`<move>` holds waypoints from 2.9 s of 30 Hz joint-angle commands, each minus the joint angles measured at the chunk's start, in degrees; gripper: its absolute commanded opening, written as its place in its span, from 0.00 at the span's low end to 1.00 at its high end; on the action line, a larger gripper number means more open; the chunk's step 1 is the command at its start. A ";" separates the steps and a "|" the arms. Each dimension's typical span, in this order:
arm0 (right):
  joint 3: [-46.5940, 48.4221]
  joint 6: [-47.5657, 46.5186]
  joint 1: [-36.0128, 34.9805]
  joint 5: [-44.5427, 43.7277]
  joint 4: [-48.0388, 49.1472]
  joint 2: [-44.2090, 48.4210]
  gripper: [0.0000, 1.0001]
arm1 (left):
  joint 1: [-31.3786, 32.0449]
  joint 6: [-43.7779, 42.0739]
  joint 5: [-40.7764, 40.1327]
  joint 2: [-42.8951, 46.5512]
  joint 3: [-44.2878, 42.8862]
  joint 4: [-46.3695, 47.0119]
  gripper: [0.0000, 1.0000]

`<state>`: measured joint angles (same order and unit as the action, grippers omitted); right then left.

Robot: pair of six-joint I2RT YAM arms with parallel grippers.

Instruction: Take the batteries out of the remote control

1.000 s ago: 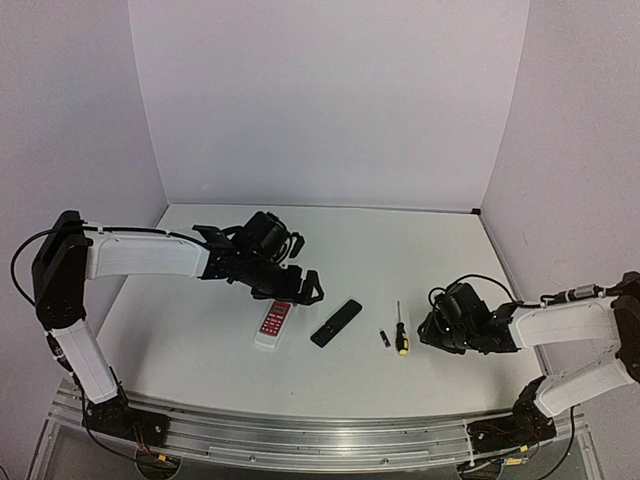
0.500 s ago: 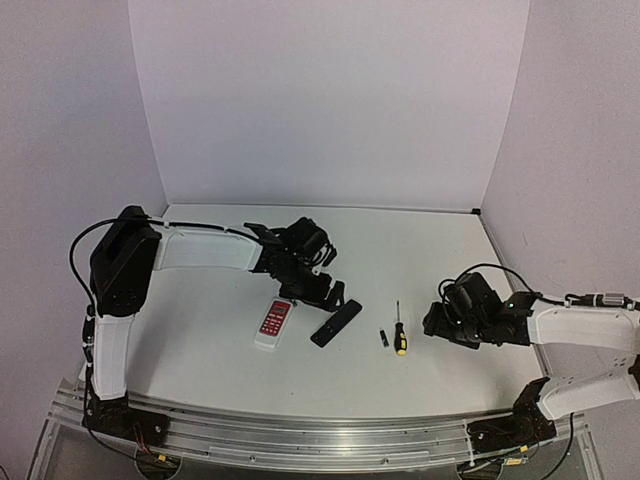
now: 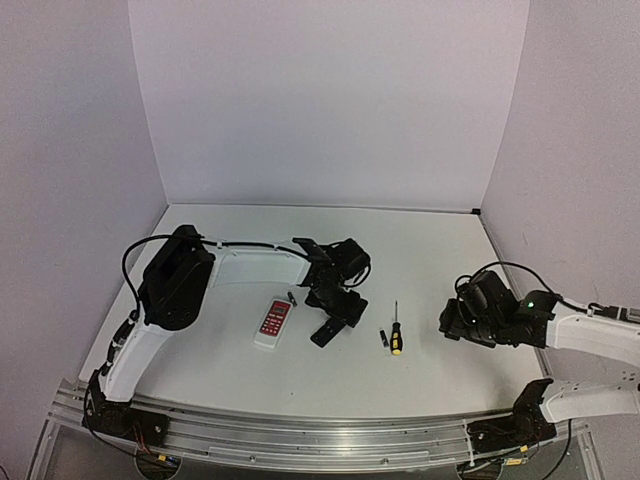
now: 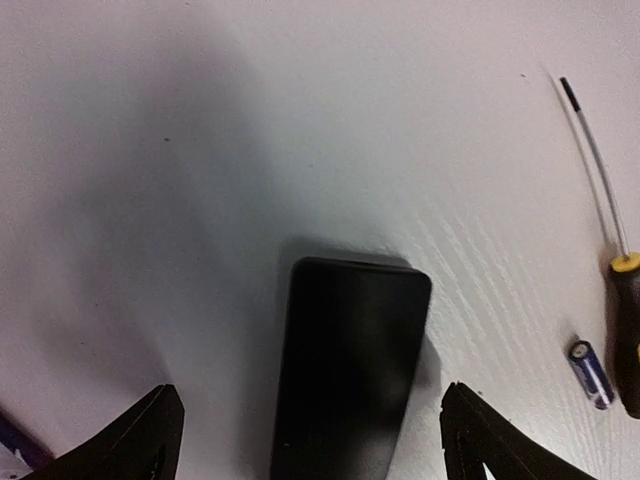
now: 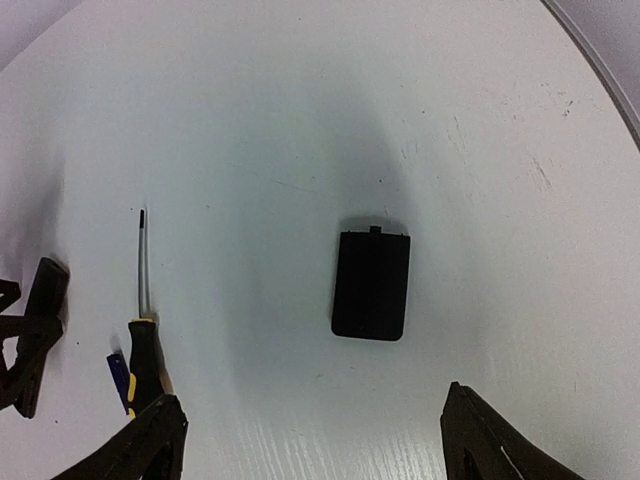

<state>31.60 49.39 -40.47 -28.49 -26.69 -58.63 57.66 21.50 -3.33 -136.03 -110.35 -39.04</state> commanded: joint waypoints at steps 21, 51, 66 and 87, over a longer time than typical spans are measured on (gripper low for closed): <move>-4.20 5.23 -0.01 -3.81 -5.74 7.03 0.83 | -0.04 37.03 -21.46 -6.16 -8.44 -22.66 0.42; 8.53 -2.31 7.47 7.55 -6.40 -8.66 0.84 | -0.40 27.13 -15.35 20.37 2.31 -6.43 1.00; 14.01 -11.38 19.50 18.32 -11.30 -16.18 0.81 | -16.18 11.73 -7.97 52.20 37.93 9.80 1.00; 15.61 -17.31 21.34 21.90 -1.67 -34.41 0.54 | -22.68 5.06 9.18 42.94 37.69 16.27 1.00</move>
<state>46.45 33.03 -19.51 -7.54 -29.45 -91.61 35.22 29.70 0.60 -91.15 -70.01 -25.65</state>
